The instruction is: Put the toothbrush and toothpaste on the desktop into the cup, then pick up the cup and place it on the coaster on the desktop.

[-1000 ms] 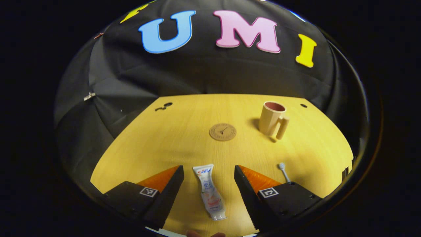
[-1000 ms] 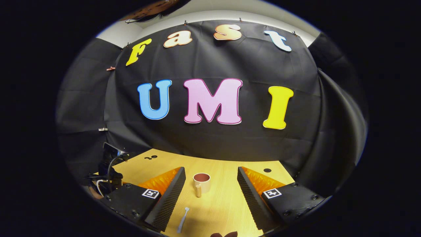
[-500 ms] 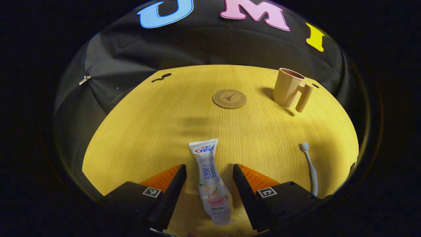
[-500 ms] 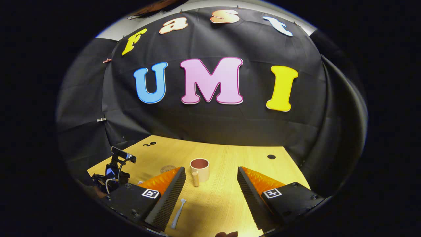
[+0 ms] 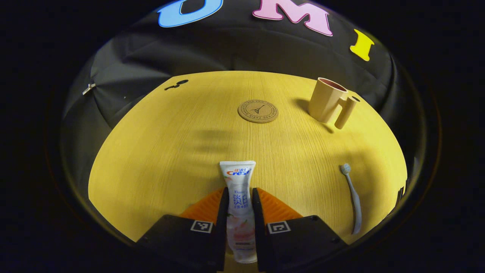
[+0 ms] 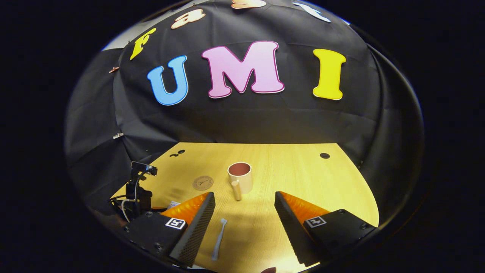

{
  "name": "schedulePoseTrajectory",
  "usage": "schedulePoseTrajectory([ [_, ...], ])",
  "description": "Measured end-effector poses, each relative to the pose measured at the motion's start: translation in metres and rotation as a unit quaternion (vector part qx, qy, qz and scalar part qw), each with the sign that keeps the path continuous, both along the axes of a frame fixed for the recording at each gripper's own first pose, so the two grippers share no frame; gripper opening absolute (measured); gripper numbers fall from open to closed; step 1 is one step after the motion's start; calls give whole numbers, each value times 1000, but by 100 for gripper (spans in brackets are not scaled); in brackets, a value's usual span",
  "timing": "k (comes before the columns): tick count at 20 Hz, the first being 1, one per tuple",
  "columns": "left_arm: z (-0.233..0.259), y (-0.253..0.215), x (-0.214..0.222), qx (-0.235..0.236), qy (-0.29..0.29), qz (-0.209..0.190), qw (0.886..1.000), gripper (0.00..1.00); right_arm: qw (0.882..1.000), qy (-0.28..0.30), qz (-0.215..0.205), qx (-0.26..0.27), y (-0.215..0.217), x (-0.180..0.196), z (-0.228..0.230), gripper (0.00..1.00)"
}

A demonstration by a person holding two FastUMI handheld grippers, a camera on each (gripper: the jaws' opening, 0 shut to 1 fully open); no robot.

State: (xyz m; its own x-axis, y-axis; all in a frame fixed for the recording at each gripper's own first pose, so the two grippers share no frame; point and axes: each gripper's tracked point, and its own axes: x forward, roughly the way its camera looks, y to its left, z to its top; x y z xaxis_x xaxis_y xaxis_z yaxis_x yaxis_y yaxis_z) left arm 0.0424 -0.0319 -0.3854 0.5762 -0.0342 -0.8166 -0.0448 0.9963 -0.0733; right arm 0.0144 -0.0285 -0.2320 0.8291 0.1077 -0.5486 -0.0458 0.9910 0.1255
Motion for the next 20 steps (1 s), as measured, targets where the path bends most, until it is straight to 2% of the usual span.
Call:
schedulePoseTrajectory([
  [2, 2, 2, 3, -18, -1, 2, 1000, 30, 1000, 24, 11, -13, 12, -7, -9, 97],
  [4, 9, -2, 1, -57, 0, 2, 998, 25, 998, 48, 25, -34, 22, -16, -20, 98],
  [6, 27, -1, -1, -85, -20, 1, 996, 24, 996, 73, 35, -40, 37, -21, -32, 98],
  [10, 73, 23, -10, -71, -75, -24, 994, 24, 990, 131, 37, -22, 65, -33, -73, 98],
  [13, 97, 41, -29, -57, -103, -38, 992, 24, 984, 174, 33, -28, 74, -39, -111, 98],
  [20, 108, 53, -66, -85, -109, -41, 990, 24, 969, 239, 32, -57, 79, -52, -172, 97],
])
